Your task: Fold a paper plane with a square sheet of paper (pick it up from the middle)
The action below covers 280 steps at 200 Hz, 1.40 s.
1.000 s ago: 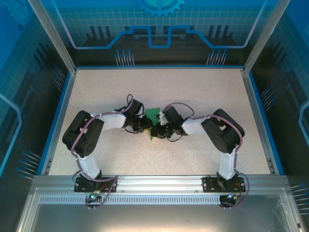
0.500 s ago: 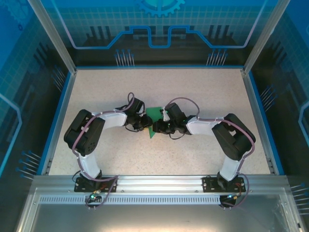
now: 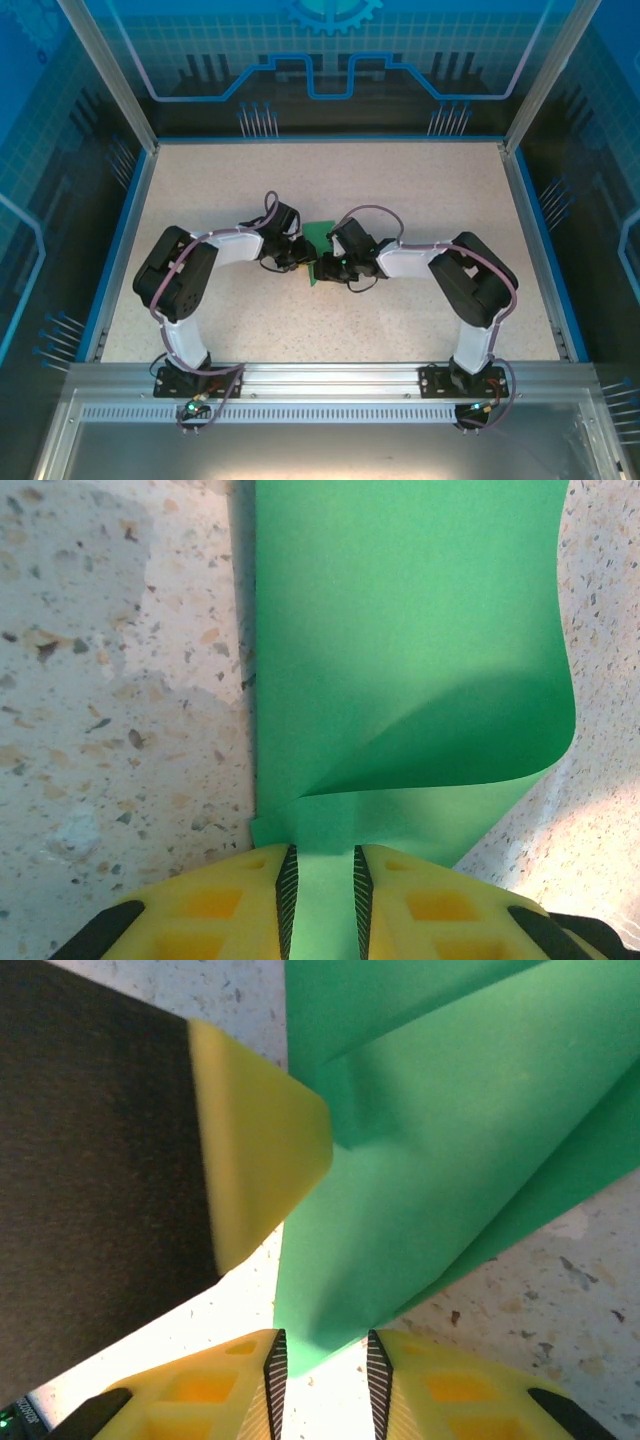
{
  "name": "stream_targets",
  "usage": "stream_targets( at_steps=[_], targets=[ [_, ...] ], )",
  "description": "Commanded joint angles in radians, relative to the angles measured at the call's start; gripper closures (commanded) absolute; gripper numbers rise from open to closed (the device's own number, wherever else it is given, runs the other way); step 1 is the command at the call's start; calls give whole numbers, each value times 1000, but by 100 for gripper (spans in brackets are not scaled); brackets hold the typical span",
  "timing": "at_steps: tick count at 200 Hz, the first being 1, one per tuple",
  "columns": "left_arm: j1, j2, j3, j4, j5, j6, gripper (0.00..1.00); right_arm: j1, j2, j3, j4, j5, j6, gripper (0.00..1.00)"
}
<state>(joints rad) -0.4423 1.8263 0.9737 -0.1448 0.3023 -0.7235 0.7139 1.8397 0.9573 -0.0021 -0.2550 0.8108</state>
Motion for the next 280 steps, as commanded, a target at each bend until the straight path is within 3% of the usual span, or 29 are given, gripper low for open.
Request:
stream_targets(
  at_steps=[1, 72, 154, 208, 280],
  targets=[
    [-1, 21, 13, -21, -25, 16, 73, 16, 27, 33, -38, 15, -4, 68],
    [0, -33, 26, -13, 16, 4, 73, 19, 73, 79, -151, 82, 12, 67],
    [2, -60, 60, 4, 38, 17, 73, 20, 136, 124, -306, 176, 73, 74],
    [8, -24, 78, -1, 0, 62, 79, 14, 165, 106, -304, 169, 145, 78],
    [20, -91, 8, 50, 6, 120, 77, -4, 182, 73, -267, 142, 221, 79]
  ],
)
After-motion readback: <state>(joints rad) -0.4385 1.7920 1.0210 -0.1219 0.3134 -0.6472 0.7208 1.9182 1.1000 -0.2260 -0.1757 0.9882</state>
